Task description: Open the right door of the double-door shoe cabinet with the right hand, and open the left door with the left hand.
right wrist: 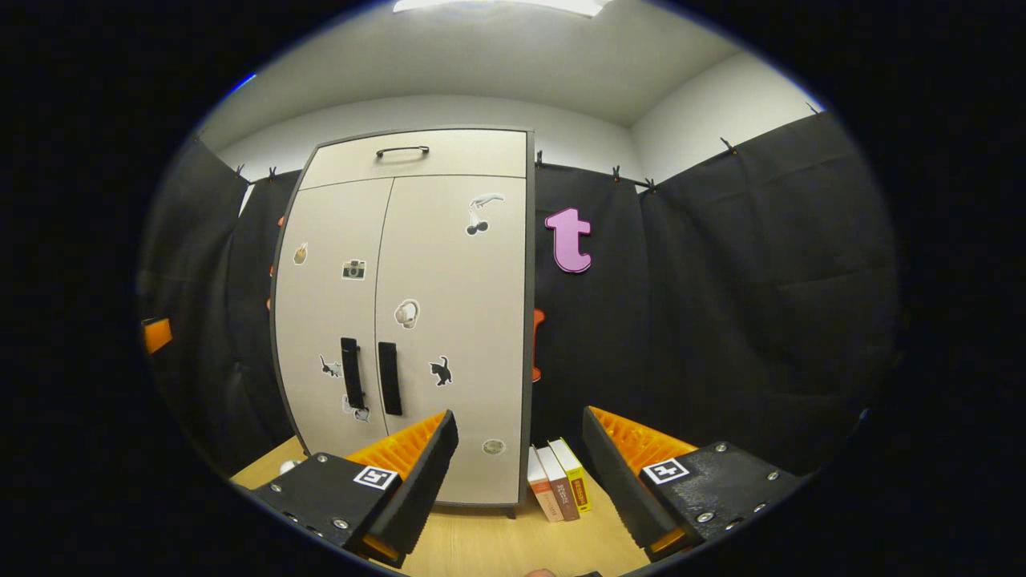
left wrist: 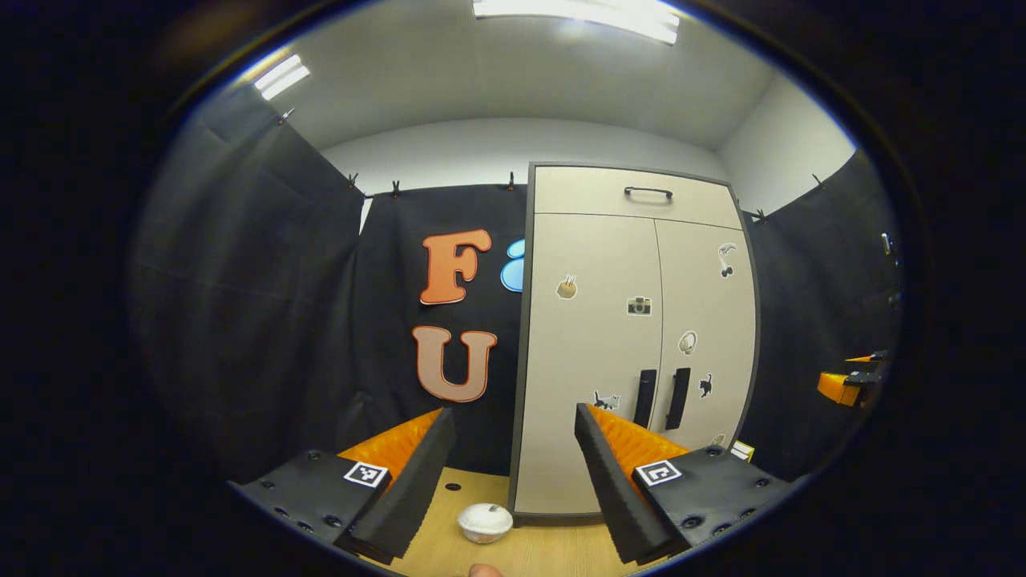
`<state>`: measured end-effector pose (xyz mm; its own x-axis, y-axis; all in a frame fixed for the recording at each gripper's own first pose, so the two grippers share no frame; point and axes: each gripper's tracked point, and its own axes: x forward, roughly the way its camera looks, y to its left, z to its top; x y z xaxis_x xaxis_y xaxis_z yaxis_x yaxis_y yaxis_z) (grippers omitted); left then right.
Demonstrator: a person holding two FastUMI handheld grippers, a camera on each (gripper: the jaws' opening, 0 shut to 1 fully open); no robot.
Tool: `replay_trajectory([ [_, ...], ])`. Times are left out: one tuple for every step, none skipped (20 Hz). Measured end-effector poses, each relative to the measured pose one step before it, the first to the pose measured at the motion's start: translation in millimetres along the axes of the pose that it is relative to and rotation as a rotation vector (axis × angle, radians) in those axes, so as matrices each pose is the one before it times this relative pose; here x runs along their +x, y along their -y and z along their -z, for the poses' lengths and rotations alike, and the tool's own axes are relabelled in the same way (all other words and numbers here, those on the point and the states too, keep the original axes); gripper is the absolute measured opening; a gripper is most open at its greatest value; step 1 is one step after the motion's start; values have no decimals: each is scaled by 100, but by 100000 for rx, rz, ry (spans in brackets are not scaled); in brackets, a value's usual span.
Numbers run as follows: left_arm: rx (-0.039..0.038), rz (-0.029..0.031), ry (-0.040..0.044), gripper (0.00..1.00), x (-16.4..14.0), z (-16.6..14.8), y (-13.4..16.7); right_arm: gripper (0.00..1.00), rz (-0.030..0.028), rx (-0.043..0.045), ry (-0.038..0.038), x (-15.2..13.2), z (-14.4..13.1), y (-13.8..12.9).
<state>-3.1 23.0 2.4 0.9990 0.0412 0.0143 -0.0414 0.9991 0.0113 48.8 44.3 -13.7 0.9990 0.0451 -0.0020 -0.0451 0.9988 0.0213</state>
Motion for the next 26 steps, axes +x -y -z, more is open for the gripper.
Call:
replay_trajectory([
  [-3, -772, 126, 96, -42, -7, -329, 95, -460, -33, -107, 665, 250, -563],
  [-50, -682, -182, 96, -68, 92, -330, 95, -685, -297, -182, 866, 212, -736],
  [55, -673, -236, 96, -133, 135, -409, 95, -1043, -92, 39, 786, 175, -827],
  [236, -723, -97, 96, -80, 75, -334, 95, -1404, 148, -322, 751, 262, -929],
  [478, -968, 46, 96, -61, -13, -491, 95, -1824, 339, -524, 674, 340, -1072],
  [443, -987, 332, 96, -68, -40, -414, 95, -2009, 614, -688, 727, 293, -1026],
  [368, -802, 479, 96, -36, -125, -375, 95, -2193, 926, 83, 800, 212, -1085],
  [289, -824, 351, 96, -78, -117, -423, 95, -1814, 577, 244, 697, 153, -1094],
  [251, -715, 276, 96, -30, -69, -323, 100, -1199, 162, -168, 694, 296, -819],
  [257, -616, 62, 96, 5, 49, -330, 95, -833, 77, -257, 712, 294, -684],
  [42, -646, 44, 96, 118, -74, -383, 95, -1019, 28, 70, 830, 203, -774],
  [-153, -356, 15, 96, -54, 61, -266, 95, -840, 46, -102, 913, 178, -701],
  [-264, -472, -48, 96, -127, 82, -256, 95, -471, 164, -420, 833, 313, -639],
  [-232, -734, -261, 96, -30, 229, -295, 95, -173, 491, -607, 819, 361, -553],
  [-192, -672, 209, 96, 13, 61, -399, 95, -430, 789, -848, 776, 416, -578],
  [-11, -761, 124, 95, -41, 133, -248, 95, -620, 794, -316, 760, 244, -572],
  [28, -723, -112, 96, 62, 189, -289, 95, -345, 491, -18, 794, 211, -409],
  [-188, -920, -160, 96, 40, 93, -350, 95, 341, -10, -216, 708, 305, -227],
  [-407, -782, -288, 96, -121, 206, -497, 95, 450, -182, -214, 743, 232, -137],
  [-334, -555, -185, 96, 8, 108, -314, 95, -61, -185, -232, 790, 283, -175],
  [-164, -789, -173, 96, -28, 96, -448, 95, 93, -19, -366, 788, 337, -289],
  [147, -843, -14, 96, -82, 99, -425, 95, -125, 171, -295, 820, 270, -221],
  [194, -797, -37, 96, 83, 138, -296, 95, -289, 332, 144, 838, 208, -328],
  [-182, -611, -83, 97, 60, -21, -271, 95, -136, 205, -74, 719, 188, -252],
  [-790, -383, -249, 96, -103, 80, -374, 95, -458, 282, 195, 626, 107, -348],
  [-1765, 50, -413, 96, 150, -5, -196, 95, -409, 306, 583, 691, 0, -386],
])
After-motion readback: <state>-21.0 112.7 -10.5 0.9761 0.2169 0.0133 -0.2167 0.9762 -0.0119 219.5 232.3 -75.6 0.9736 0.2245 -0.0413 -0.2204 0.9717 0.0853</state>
